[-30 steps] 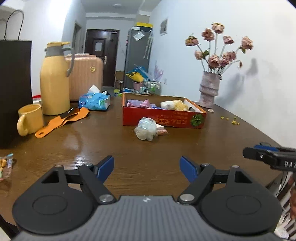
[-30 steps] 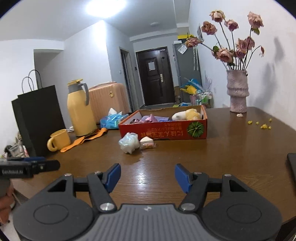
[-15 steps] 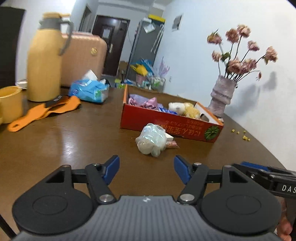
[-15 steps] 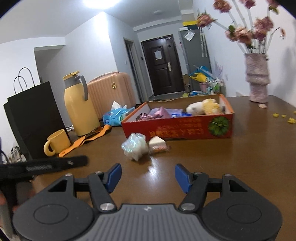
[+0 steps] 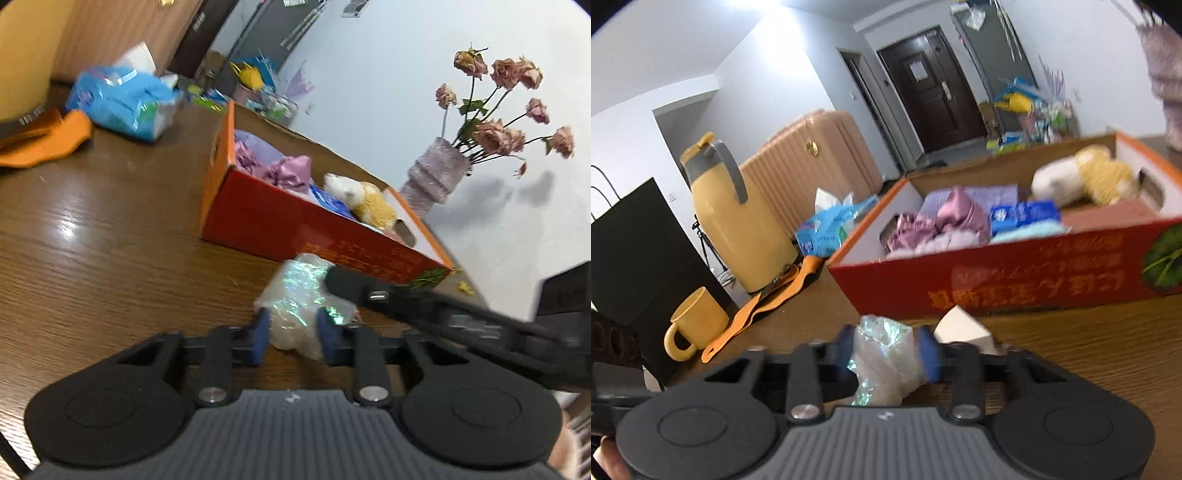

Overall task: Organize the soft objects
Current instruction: 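Close both grippers on the clear plastic bag and lift it, then carry the plastic bag into the cardboard box and open both grippers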

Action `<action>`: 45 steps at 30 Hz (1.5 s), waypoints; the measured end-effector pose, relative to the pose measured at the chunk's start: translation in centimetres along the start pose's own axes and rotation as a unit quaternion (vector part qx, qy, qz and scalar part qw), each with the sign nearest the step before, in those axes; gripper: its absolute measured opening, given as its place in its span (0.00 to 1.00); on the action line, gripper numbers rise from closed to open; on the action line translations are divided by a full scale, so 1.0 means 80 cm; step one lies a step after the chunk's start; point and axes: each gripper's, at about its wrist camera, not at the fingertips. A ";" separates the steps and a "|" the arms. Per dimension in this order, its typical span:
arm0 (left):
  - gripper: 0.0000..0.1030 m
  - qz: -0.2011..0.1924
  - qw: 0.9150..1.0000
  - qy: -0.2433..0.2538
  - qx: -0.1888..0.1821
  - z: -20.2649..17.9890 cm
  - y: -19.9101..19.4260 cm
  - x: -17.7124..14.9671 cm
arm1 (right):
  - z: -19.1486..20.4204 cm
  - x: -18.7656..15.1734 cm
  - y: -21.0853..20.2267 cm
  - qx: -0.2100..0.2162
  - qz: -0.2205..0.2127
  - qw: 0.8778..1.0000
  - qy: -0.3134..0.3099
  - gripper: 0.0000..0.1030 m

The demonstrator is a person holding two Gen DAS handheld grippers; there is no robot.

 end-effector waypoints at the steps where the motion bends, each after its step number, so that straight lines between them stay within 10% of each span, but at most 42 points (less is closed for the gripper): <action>1: 0.15 -0.001 1.000 0.000 0.000 0.000 0.001 0.001 | -0.002 -0.003 0.006 0.006 0.006 1.000 0.003 0.13; 10: 0.08 -0.019 0.999 0.028 0.011 -0.016 -0.022 -0.011 | 0.010 -0.013 -0.008 0.014 -0.003 1.000 0.009 0.06; 33: 0.08 -0.034 0.984 0.172 -0.038 -0.206 -0.130 -0.175 | 0.036 -0.113 -0.292 -0.047 -0.117 0.992 0.021 0.06; 38: 0.08 -0.038 0.981 0.183 -0.044 -0.221 -0.119 -0.158 | 0.026 -0.094 -0.296 -0.054 -0.123 0.991 0.013 0.06; 45: 0.08 -0.056 0.977 0.196 -0.055 -0.256 -0.050 -0.035 | -0.012 0.026 -0.261 -0.068 -0.144 0.986 -0.041 0.06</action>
Point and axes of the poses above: each gripper's, at about its wrist camera, not at the fingertips, and y roughly the way its jaws point, z to its left, x to its top, and after that the axes turned 9 degrees about -y, right-handed
